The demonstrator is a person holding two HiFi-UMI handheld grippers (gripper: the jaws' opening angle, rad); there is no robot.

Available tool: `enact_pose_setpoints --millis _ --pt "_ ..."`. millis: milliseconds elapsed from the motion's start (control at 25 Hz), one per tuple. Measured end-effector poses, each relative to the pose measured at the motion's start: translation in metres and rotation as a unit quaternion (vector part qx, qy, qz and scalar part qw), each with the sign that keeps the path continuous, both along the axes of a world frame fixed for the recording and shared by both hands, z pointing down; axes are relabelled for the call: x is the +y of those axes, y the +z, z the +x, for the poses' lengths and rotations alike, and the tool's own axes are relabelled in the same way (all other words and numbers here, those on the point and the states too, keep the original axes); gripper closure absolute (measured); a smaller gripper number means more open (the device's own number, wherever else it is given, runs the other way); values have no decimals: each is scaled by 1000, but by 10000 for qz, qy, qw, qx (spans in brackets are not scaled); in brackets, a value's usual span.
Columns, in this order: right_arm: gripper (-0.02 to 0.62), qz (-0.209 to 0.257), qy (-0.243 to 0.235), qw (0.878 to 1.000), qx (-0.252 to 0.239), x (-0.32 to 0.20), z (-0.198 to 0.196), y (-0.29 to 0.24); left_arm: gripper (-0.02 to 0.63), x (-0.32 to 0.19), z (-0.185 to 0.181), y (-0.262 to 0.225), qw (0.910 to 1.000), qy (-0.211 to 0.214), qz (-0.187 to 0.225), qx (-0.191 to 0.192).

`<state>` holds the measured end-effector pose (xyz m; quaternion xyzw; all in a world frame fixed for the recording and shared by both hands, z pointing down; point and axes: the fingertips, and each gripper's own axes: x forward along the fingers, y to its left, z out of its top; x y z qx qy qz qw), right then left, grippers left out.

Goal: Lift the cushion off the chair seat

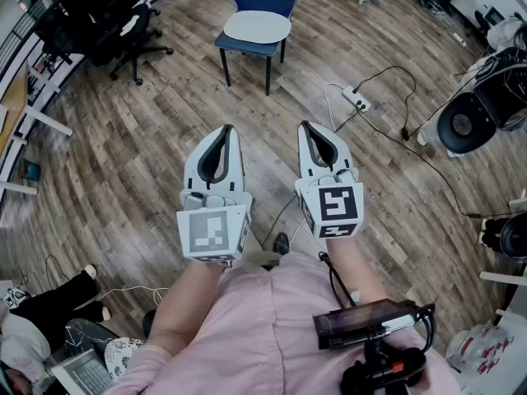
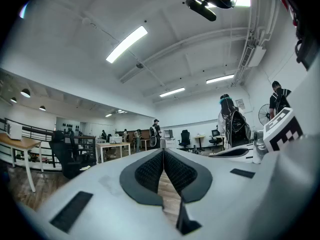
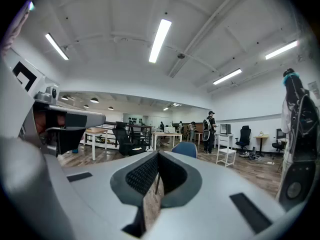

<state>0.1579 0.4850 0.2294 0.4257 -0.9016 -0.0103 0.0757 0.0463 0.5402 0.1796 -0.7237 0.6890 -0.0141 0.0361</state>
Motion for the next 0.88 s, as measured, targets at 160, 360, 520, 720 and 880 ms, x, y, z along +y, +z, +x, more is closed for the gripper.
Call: enact_pose_setpoints --millis 160,360,520,720,880 --pt "595 -22 -56 10000 -5 -15 6 6 592 -14 6 4 10000 -41 -15 6" --pt "594 -113 -101 9999 -32 -40 -1 14 592 -36 -3 15 9998 -102 -167 27" --pt "594 -199 -67 9998 24 -76 -18 26 592 -69 -26 28 9994 -163 -304 66" --pt "462 -323 -125 9994 27 -141 -57 41 592 -134 -70 41 9988 -237 -434 63" --pt "448 -232 9 9997 91 -199 -89 38 592 -191 -111 41 9987 -227 -440 111"
